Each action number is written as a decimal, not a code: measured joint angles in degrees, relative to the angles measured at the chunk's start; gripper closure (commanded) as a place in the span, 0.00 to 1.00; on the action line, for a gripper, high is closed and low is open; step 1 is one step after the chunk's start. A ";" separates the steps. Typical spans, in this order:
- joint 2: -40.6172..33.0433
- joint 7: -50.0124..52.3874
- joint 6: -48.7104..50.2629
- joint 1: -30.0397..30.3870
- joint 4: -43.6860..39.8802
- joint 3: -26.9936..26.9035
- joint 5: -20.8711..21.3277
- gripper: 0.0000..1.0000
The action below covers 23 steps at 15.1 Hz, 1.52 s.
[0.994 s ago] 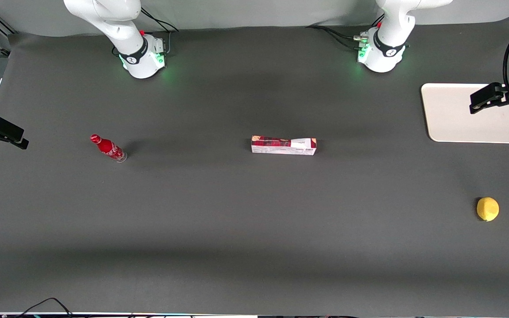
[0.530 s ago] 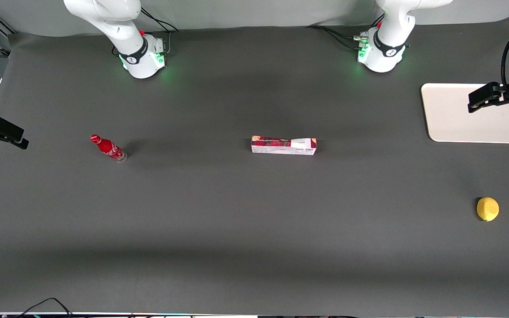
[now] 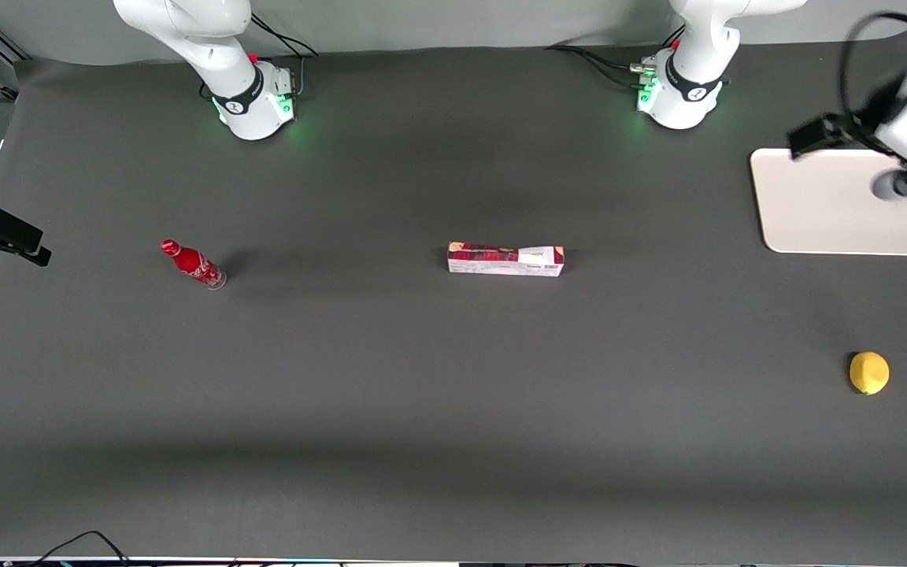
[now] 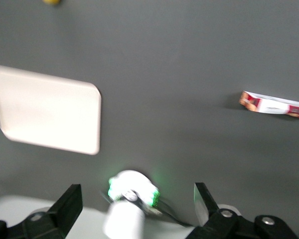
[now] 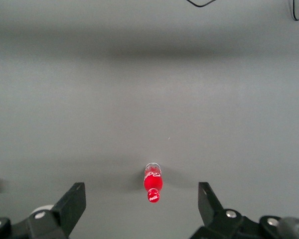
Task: Place red cookie box on tray
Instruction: 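Move the open left gripper over the red-and-white cookie box, then lower the left gripper and close it around the cookie box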
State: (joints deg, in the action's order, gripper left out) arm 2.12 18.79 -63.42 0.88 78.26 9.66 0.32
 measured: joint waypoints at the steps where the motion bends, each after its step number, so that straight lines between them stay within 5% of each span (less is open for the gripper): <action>1: -0.44 6.91 1.89 -0.11 -0.73 1.40 -2.35 0.00; 6: -1.41 43.05 1.32 -1.07 -0.66 11.73 -10.36 0.00; 13: 1.46 76.80 -25.11 -5.80 14.28 18.24 -12.32 0.00; 16: 4.58 84.16 -36.29 -8.40 19.44 18.48 -11.03 0.00; 23: 16.32 98.31 -53.02 -14.00 22.87 18.53 -0.63 0.00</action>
State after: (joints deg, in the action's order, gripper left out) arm 18.44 117.10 -116.44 -13.11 101.13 28.18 -0.31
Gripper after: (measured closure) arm 0.000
